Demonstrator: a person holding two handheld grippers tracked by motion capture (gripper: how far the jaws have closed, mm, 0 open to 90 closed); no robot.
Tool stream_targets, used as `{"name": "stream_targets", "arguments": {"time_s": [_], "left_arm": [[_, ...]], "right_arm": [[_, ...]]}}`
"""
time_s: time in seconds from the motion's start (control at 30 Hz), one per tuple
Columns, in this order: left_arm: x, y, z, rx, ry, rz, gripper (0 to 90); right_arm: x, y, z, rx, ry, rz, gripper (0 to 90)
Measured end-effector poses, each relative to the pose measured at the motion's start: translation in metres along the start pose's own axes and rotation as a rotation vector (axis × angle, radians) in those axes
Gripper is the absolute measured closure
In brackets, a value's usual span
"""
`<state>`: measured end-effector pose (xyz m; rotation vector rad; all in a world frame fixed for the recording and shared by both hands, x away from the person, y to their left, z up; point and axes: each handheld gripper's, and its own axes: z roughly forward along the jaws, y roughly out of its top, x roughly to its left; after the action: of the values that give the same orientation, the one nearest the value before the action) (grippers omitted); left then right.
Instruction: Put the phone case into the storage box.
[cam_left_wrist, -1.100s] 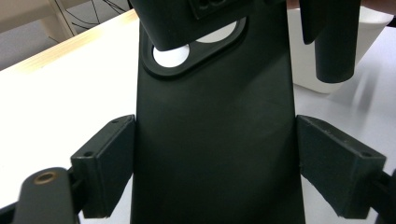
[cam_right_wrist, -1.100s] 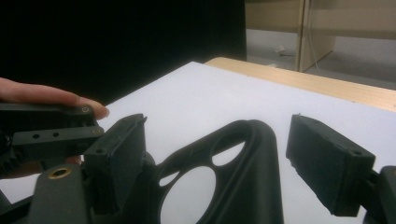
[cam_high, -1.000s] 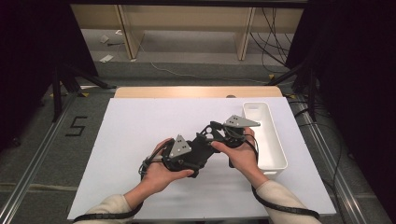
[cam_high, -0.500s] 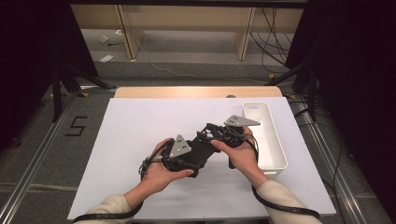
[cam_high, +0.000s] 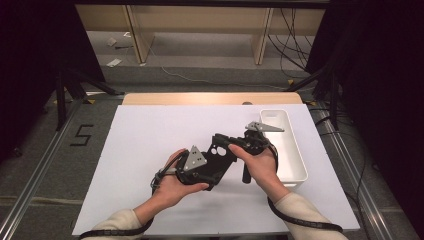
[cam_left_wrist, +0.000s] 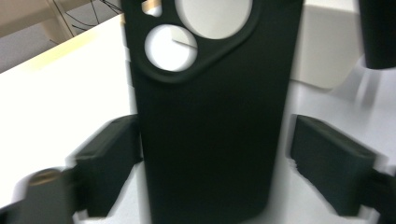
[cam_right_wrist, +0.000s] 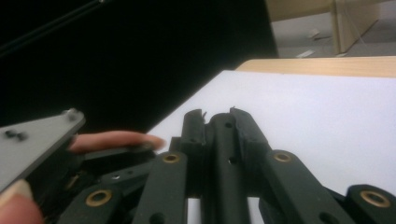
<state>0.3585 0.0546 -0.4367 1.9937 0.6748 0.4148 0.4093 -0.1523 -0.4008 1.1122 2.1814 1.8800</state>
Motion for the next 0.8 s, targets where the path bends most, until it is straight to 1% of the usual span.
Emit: {"name": "stream_targets", "arguments": {"time_s": [0.03,0.07,0.1,0.17,0.2,0.3,0.33,0.4,0.5,0.6,0.7,0.8], "left_arm": [[0.001,0.0,0.0,-0.01,0.008,0.008,15.1],[0.003,0.0,-0.001,-0.016,0.018,0.015,14.6],[0.005,0.0,-0.002,-0.019,0.019,0.015,13.8],[0.008,0.0,-0.003,-0.025,0.019,0.016,12.7],[0.008,-0.001,-0.004,-0.029,0.017,0.009,12.1],[0.011,-0.002,-0.005,-0.032,0.014,0.006,11.5],[0.012,-0.002,-0.005,-0.028,0.021,0.0,11.4],[0.014,-0.003,-0.006,-0.028,0.016,-0.002,11.4],[0.015,-0.003,-0.007,-0.035,0.012,-0.004,11.6],[0.016,-0.002,-0.008,-0.043,0.009,-0.004,11.6],[0.016,-0.002,-0.009,-0.043,0.004,-0.001,11.5],[0.016,-0.002,-0.009,-0.044,-0.001,0.0,11.4]], "right_arm": [[0.004,0.002,-0.001,0.0,-0.017,-0.047,77.7],[0.006,0.004,-0.001,0.001,0.004,-0.042,77.7],[0.008,0.005,-0.001,0.003,0.01,-0.055,77.7],[0.01,0.007,-0.002,0.014,0.0,-0.113,77.7],[0.01,0.008,-0.002,0.024,-0.006,-0.145,77.6],[0.008,0.008,-0.002,0.036,-0.007,-0.166,77.6],[0.007,0.008,-0.002,0.041,-0.013,-0.181,77.6],[0.006,0.008,-0.003,0.054,-0.016,-0.2,77.7],[0.005,0.011,-0.005,0.059,-0.014,-0.224,77.6],[0.006,0.014,-0.007,0.073,-0.018,-0.271,77.6],[0.007,0.016,-0.009,0.09,-0.014,-0.308,77.6],[0.008,0.019,-0.01,0.108,-0.01,-0.355,77.6]]}}
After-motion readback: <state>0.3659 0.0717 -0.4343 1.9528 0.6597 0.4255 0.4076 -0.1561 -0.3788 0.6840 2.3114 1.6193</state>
